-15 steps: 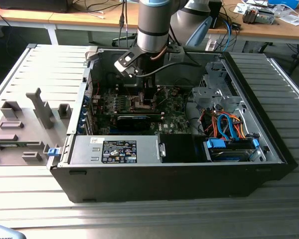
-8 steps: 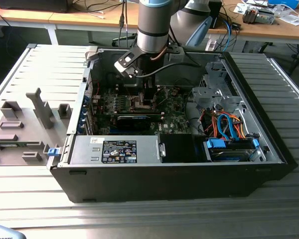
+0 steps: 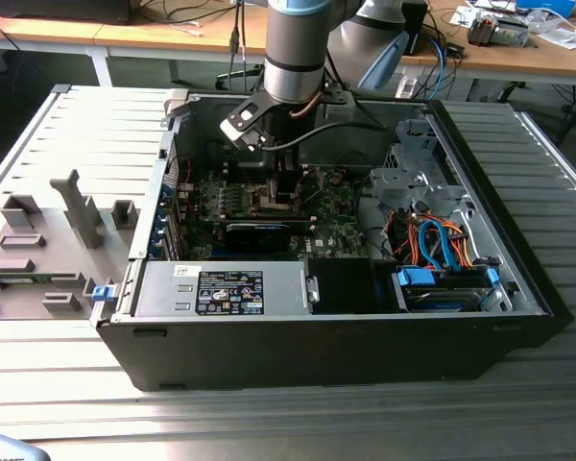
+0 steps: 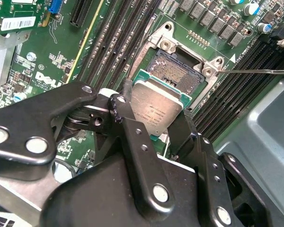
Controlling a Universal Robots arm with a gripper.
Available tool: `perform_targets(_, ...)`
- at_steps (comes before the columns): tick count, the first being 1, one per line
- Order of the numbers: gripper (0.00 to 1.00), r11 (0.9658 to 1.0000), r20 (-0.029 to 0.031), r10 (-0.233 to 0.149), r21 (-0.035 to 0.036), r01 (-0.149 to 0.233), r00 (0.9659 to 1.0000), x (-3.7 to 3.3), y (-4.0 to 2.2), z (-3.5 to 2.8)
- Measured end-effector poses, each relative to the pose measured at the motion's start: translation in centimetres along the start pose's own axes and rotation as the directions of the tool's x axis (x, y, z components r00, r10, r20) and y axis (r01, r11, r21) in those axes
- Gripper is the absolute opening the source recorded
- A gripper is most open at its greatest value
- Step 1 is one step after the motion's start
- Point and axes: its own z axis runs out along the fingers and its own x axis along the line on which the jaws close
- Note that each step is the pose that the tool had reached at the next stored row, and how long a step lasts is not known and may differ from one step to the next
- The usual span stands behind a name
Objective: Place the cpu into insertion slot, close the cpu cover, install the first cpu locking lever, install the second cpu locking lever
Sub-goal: 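Place the cpu into insertion slot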
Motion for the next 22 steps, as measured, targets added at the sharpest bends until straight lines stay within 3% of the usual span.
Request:
perform_targets(19,0.55,1.0,0.0,0.0,0.0,0.0,1.0,0.01,0.0,0.39)
perform_targets(22,0.55,1.0,-0.0001,0.0,0.0,0.0,1.0,0.02,-0.02,0.74)
